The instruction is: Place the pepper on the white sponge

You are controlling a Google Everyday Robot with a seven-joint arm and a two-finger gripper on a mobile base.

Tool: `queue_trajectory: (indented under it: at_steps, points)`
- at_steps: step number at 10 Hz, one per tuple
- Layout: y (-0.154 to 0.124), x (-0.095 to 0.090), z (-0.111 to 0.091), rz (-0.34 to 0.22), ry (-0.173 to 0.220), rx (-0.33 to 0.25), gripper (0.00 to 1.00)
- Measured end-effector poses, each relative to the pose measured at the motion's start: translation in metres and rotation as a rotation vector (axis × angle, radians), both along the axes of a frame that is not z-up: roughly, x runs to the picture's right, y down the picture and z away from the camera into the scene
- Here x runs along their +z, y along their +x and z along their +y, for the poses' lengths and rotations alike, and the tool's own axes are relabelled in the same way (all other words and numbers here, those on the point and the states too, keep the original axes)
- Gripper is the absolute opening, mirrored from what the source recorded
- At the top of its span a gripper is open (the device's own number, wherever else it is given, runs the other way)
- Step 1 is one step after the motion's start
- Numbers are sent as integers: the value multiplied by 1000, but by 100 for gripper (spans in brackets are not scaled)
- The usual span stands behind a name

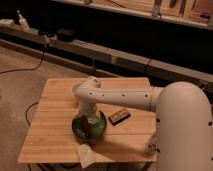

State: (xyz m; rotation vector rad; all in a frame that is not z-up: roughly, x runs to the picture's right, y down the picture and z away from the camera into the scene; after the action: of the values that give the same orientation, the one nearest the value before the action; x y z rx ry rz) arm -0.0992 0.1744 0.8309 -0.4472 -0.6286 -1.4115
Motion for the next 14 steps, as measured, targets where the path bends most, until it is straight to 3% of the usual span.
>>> queue_trajectory:
  at_steps: [2, 4, 9, 14]
  points:
    - [2, -3, 10, 1, -10, -12, 72]
    - [5, 0, 19, 19, -25, -8, 54]
    - [12, 16, 30, 64, -51, 17, 49]
    - [8, -1, 18, 118, -76, 51, 2]
